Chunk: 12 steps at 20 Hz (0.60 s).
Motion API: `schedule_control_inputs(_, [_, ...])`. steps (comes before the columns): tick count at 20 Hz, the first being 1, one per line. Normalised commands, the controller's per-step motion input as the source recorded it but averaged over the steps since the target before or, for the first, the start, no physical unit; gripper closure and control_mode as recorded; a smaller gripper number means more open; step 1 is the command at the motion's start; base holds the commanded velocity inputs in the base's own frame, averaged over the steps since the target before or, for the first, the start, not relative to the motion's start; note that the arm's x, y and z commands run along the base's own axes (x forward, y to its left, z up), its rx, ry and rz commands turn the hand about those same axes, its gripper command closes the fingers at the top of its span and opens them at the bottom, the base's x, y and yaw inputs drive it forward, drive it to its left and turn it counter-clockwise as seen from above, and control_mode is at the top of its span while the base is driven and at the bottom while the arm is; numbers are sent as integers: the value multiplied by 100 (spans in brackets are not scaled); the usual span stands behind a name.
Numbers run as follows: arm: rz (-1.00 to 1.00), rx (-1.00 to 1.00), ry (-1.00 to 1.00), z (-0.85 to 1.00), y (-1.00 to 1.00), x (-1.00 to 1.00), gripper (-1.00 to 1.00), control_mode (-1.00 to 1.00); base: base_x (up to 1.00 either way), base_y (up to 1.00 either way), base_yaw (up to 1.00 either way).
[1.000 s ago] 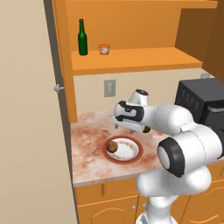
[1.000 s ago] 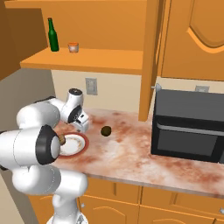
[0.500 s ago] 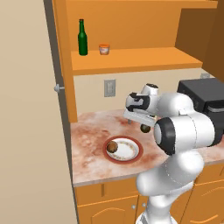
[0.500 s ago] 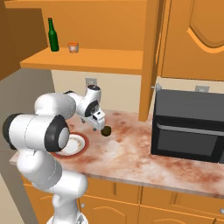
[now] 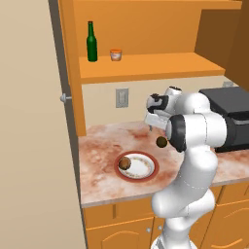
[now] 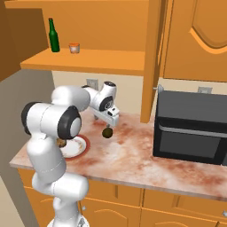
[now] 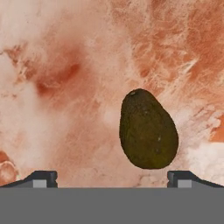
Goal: Pick the avocado and bread from the counter and place them on the plate. Then pick the jam from the cabinet and place it next to the plate. Lastly close the cabinet door.
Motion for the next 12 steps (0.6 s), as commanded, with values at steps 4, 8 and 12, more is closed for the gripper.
schedule_control_inputs(4, [0, 0, 0, -18, -40, 0, -100, -100, 0, 0, 0])
schedule_control_inputs(8, [0, 0, -2, -19, -25, 0, -100, -100, 0, 0, 0])
schedule_control_inputs(12, [2, 0, -2, -42, 0, 1, -100, -100, 0, 0, 0])
